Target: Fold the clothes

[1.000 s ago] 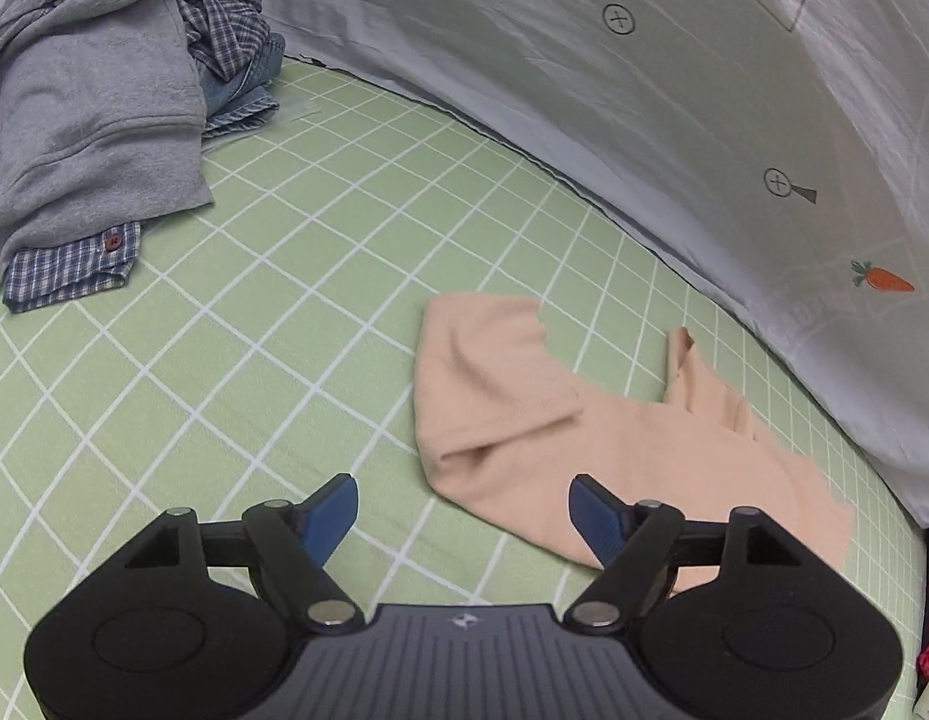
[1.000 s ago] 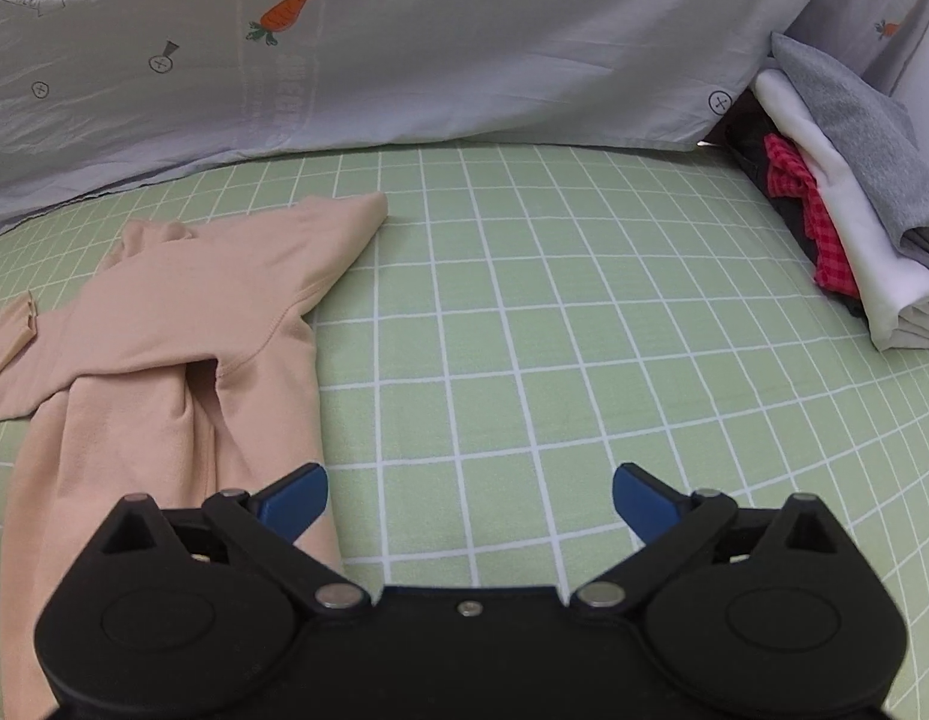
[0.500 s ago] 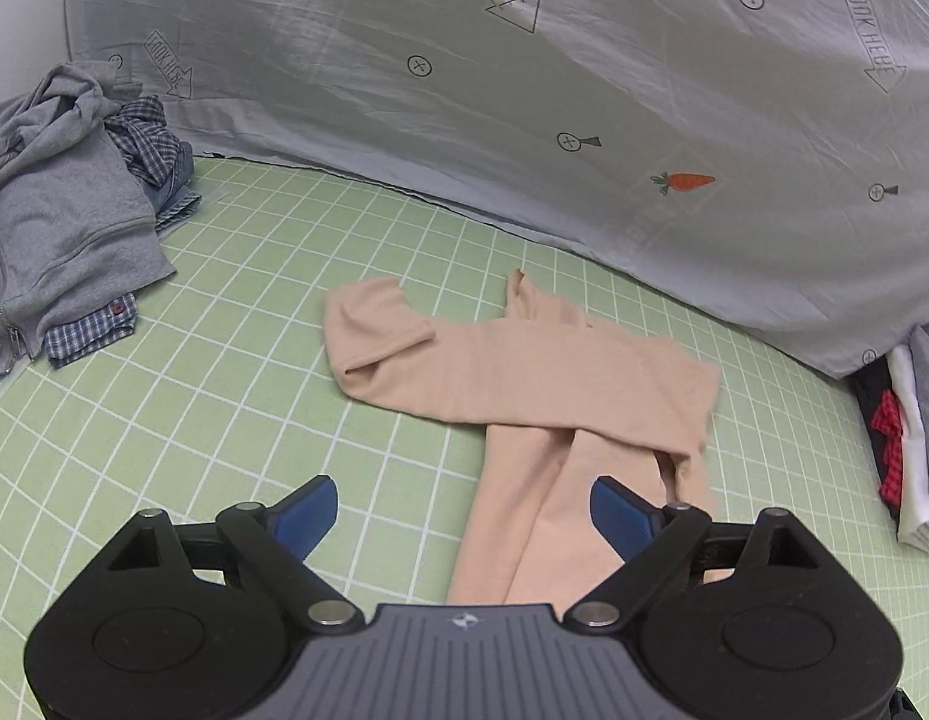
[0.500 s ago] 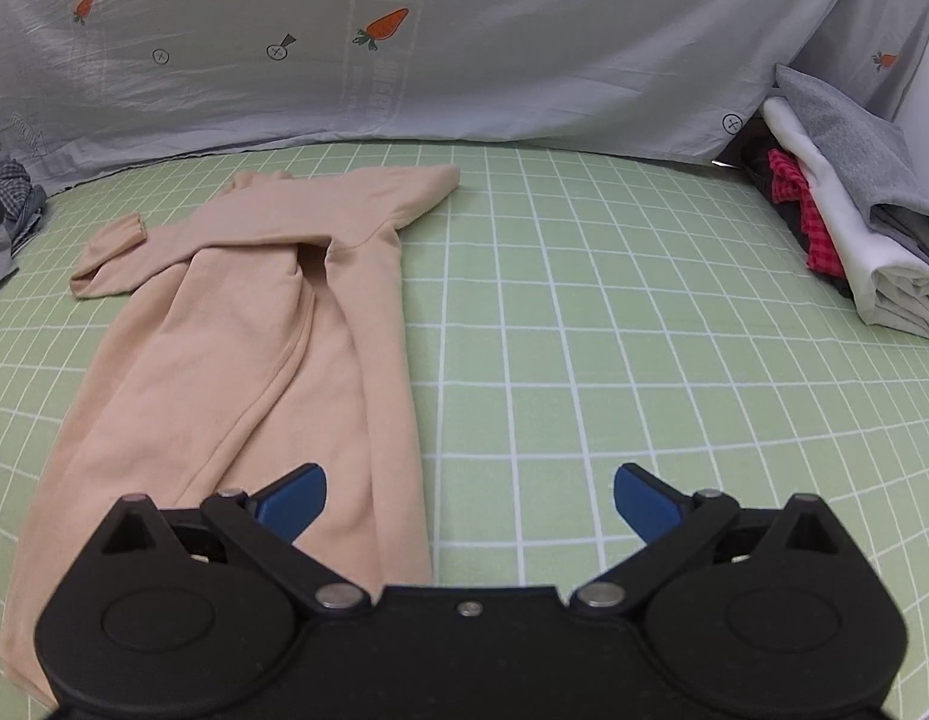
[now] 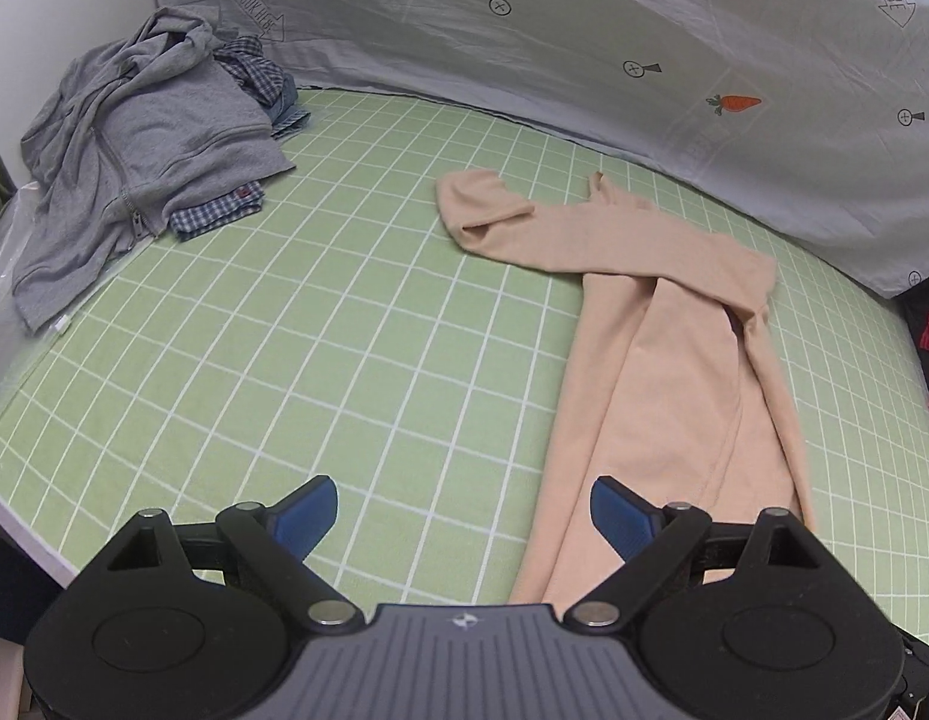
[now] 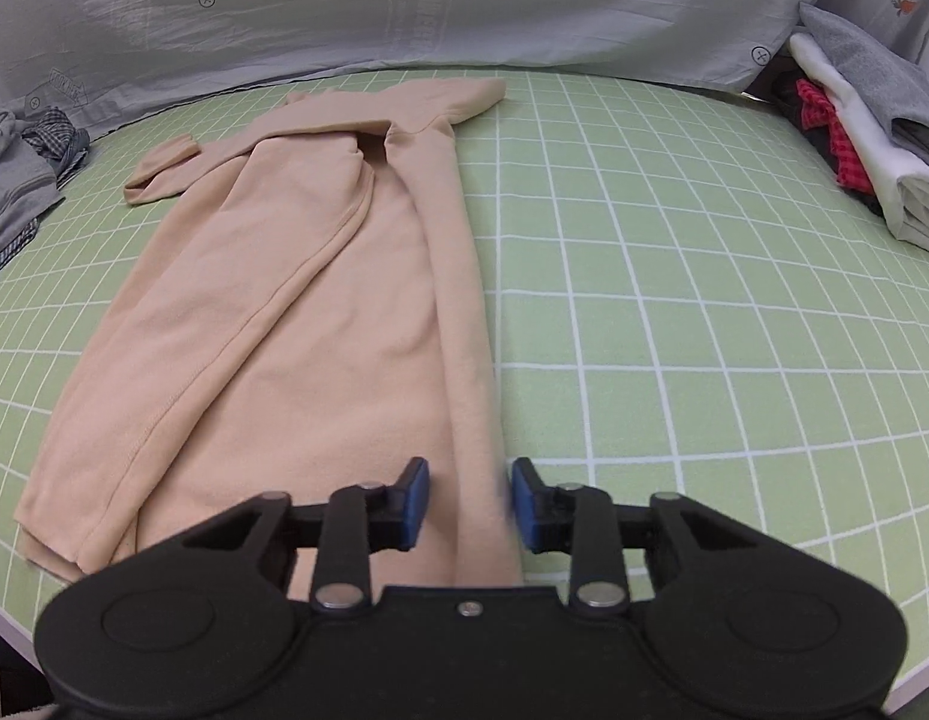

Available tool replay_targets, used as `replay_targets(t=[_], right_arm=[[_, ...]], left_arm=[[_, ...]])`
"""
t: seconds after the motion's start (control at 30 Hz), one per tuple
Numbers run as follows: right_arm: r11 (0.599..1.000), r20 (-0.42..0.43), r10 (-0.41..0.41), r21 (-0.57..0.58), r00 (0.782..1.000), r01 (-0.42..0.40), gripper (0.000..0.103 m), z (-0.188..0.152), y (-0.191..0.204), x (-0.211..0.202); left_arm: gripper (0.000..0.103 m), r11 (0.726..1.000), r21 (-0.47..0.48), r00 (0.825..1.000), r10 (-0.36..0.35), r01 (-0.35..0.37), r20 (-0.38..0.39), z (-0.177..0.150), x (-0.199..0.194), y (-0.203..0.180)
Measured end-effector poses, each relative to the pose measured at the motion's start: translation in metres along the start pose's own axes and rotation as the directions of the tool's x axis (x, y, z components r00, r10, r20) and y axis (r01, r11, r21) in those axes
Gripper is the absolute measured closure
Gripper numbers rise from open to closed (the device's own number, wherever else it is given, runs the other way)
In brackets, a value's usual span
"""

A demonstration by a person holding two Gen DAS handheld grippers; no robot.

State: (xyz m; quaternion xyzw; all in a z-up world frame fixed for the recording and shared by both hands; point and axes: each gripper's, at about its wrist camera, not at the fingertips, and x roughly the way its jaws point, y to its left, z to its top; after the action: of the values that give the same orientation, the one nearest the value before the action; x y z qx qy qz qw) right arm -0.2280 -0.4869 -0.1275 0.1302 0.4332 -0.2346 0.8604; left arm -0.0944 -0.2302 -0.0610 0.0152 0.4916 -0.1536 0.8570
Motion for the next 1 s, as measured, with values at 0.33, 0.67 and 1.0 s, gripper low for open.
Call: replay_targets(t=[0.33,0.67,1.0], right_arm=[[1.0,0.068,-0.026,0.015,0.997,0.025,0.098,0.008,0.023,-0.031],[0.999,0.094,-0.032,0.031,0.995,0.029,0.098,0.018,0.078,-0.056],[0.989,-0.022,0.0,0.147,1.0,0.003,0.093,0.014,0.131,-0.016]], left_arm=[[0.012,0.998,-0.025,0.998,-0.064,0.065,0.027,0.007,-0.005,0.023],[0.012,0.993,0.013,0.993,-0.115,0.115,-0.007,0.029,0.001,0.062],[0.012,0.999,-0.01,0.996,-0.047,0.046,-0.078,0.035,0.011,0.128]])
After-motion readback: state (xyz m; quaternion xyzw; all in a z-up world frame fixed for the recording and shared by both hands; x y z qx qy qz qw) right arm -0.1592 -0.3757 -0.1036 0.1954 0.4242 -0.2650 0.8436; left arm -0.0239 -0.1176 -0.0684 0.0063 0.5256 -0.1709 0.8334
